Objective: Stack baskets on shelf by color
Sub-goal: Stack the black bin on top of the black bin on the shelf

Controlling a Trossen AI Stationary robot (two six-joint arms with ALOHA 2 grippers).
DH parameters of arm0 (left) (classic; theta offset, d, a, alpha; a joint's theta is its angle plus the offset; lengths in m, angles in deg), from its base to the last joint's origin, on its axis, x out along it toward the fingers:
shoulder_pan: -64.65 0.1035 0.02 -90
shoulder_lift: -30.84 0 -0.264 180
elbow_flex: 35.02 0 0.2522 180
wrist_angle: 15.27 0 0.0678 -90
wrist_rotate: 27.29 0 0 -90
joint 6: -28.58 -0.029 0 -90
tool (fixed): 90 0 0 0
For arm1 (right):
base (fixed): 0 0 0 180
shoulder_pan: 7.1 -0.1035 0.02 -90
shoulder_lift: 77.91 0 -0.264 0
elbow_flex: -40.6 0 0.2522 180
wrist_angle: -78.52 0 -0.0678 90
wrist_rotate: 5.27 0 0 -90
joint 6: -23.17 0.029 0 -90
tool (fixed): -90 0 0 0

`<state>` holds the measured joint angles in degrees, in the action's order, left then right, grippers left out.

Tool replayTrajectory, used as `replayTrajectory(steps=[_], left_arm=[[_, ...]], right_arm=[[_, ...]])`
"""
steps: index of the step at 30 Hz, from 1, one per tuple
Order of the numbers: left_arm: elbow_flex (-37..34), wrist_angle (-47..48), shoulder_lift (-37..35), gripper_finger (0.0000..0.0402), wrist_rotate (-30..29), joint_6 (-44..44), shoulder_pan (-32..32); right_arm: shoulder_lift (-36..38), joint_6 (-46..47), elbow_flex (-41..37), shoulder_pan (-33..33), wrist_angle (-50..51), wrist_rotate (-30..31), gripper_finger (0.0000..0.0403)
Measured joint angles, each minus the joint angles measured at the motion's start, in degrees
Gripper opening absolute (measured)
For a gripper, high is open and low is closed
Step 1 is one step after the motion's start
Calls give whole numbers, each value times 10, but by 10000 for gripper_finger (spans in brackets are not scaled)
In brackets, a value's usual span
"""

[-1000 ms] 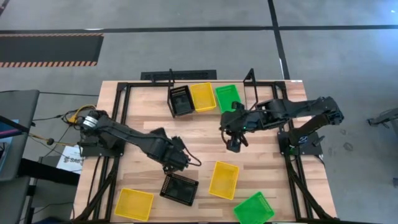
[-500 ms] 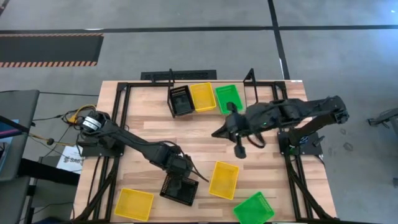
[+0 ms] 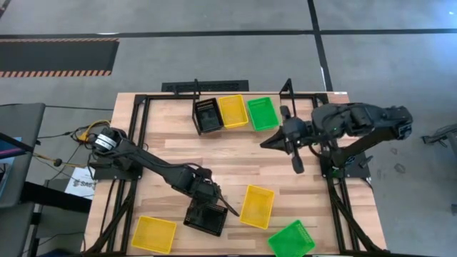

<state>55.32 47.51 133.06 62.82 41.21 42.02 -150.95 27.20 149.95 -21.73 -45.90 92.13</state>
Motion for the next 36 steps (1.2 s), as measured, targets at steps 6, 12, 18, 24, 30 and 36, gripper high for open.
replayTrajectory(steps=[6,12,18,24,30,36], left_arm=[[0,7,2,188,11,29,-2],[0,6,2,188,11,54,-14],[0,5,6,188,7,77,-27],[0,2,37,188,6,80,-29],[3,-3,80,188,1,79,-27],[3,0,101,179,-1,105,-17]], right_arm=[[5,-1,0,0,2,0,26],[4,-14,0,0,12,0,26],[3,-15,0,0,11,0,26],[3,-15,0,0,11,0,26],[3,-15,0,0,13,0,26],[3,-15,0,0,16,0,26]])
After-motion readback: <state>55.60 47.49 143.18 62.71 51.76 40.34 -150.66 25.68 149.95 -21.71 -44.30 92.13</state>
